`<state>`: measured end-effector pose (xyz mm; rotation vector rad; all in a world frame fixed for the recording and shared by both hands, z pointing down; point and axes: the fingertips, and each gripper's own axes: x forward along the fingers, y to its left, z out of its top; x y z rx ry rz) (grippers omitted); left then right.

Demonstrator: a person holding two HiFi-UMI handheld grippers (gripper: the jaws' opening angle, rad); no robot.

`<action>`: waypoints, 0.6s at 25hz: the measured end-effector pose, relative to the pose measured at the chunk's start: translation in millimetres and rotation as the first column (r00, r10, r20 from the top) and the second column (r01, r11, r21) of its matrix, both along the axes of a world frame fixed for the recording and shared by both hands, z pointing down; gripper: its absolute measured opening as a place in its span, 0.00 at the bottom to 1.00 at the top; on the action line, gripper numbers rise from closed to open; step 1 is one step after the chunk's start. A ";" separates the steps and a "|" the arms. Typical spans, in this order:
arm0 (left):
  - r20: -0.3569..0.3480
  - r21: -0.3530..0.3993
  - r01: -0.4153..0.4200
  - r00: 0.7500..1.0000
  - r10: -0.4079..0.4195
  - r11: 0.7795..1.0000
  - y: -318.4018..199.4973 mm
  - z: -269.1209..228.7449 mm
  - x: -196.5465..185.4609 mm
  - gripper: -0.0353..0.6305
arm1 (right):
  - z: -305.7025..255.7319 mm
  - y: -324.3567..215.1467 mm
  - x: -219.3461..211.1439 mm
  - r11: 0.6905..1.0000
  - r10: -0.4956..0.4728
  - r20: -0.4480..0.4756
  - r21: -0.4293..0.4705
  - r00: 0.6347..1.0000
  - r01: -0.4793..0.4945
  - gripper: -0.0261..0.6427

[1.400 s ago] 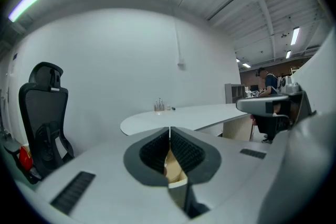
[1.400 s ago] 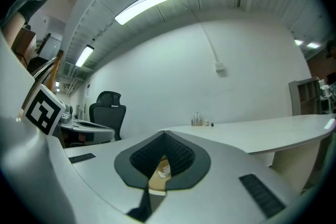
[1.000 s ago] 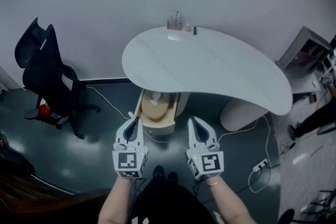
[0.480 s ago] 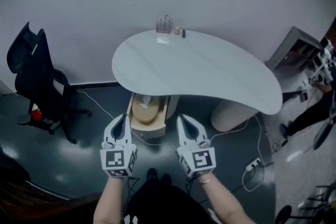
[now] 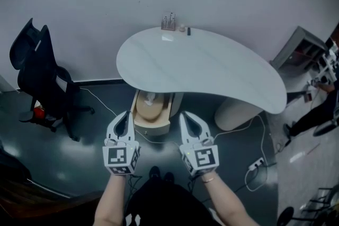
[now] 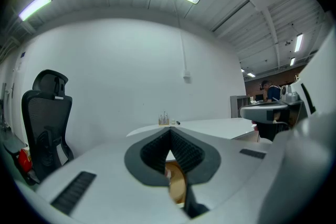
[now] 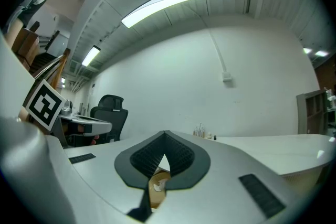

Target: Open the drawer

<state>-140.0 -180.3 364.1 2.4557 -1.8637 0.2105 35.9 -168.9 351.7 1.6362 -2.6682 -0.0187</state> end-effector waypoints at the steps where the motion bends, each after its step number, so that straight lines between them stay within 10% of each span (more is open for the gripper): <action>1: -0.001 -0.001 0.000 1.000 0.000 1.000 0.2 0.3 -0.9 0.06 | 0.3 0.0 0.0 1.000 0.002 -0.004 0.000 1.000 -0.002 0.04; 15: -0.009 0.008 -0.007 1.000 0.007 1.000 -1.6 -5.1 -8.2 0.06 | -2.4 0.2 -2.0 1.000 0.015 -0.014 0.005 1.000 -0.015 0.04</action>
